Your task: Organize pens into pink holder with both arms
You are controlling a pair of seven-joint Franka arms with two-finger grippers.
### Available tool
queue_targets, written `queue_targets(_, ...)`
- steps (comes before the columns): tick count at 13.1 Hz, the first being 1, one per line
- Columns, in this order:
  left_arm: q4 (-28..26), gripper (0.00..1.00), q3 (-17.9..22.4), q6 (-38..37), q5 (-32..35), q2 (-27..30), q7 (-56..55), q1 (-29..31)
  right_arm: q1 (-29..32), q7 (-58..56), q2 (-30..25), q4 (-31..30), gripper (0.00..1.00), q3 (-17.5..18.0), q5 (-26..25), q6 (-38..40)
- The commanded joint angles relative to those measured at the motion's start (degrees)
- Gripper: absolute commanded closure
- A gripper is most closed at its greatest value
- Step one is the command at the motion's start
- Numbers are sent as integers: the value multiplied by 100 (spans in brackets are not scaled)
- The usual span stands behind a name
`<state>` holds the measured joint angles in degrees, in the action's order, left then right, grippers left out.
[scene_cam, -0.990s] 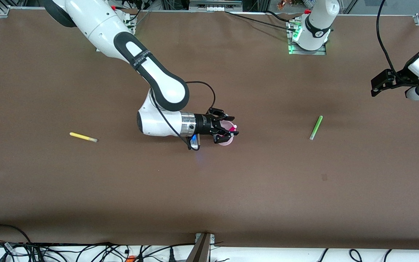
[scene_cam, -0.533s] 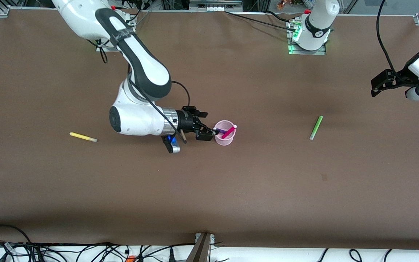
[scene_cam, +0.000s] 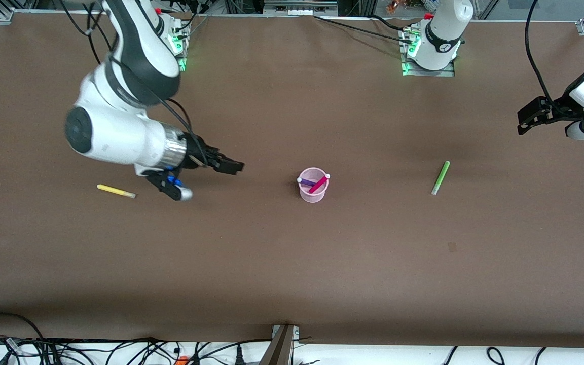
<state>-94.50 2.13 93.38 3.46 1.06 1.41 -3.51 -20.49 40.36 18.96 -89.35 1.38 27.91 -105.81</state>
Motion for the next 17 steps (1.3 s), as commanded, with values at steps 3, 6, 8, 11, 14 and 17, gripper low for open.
queue_targets(3, 160, 0, 15, -119, -65, -62, 61, 17, -34, -1168, -1288, -601, 1, -462, -1260, 867)
queue_targets(6, 160, 0, 15, -119, -65, -62, 61, 17, -34, -2179, -1710, -566, 0, -612, -2112, 1378)
queue_targets(8, 160, 0, 15, -119, -65, -62, 61, 17, -34, -2444, -1878, -557, 0, -813, -2272, 1668)
queue_targets(11, 160, 0, 15, -119, -65, -62, 69, 17, 140, -3024, -2002, -540, 0, -1096, -2290, 1774)
queue_targets(14, 160, 0, 15, -119, -65, -62, 70, 17, 702, -3412, -1984, -417, 0, -798, -2352, 1932)
queue_targets(17, 160, 0, 15, -119, -65, -62, 61, 17, 1117, -3421, -1940, -224, 0, -366, -2456, 1976)
